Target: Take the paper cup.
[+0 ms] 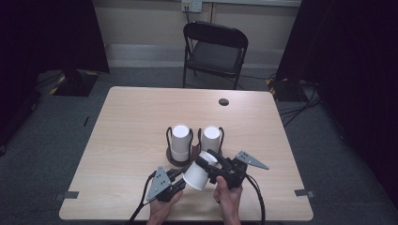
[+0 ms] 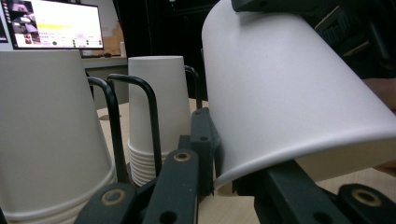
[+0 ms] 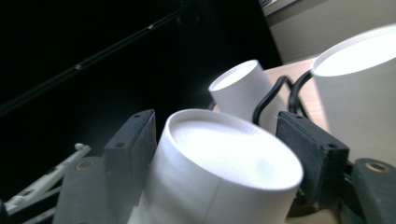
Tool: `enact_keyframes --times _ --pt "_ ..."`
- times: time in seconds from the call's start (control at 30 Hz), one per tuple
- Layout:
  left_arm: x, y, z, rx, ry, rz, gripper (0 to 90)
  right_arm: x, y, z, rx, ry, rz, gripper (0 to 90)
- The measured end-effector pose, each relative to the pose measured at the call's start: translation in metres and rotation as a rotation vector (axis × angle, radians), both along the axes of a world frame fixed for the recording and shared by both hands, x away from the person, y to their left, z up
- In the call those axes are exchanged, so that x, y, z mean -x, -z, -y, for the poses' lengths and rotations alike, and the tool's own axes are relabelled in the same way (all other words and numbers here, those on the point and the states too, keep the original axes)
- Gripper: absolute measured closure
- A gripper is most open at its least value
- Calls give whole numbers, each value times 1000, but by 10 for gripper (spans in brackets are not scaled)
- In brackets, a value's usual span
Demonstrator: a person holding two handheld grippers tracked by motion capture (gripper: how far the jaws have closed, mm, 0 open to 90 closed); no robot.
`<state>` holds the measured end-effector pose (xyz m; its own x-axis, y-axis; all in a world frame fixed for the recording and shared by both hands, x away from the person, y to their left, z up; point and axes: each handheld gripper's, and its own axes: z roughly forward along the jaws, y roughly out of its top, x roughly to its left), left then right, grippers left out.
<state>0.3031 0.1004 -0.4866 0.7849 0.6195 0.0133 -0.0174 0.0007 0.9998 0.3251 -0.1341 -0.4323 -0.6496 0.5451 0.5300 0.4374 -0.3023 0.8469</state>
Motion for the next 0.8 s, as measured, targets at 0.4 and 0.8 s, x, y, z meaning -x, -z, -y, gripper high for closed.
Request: enact_keyframes --times 0.4,0.8 --pt "-1 0 -6 -15 23 -57 838 3 -1 2 94 61 44 295" --pt "-3 -4 -14 -104 23 -104 840 7 -3 4 155 68 122 296"
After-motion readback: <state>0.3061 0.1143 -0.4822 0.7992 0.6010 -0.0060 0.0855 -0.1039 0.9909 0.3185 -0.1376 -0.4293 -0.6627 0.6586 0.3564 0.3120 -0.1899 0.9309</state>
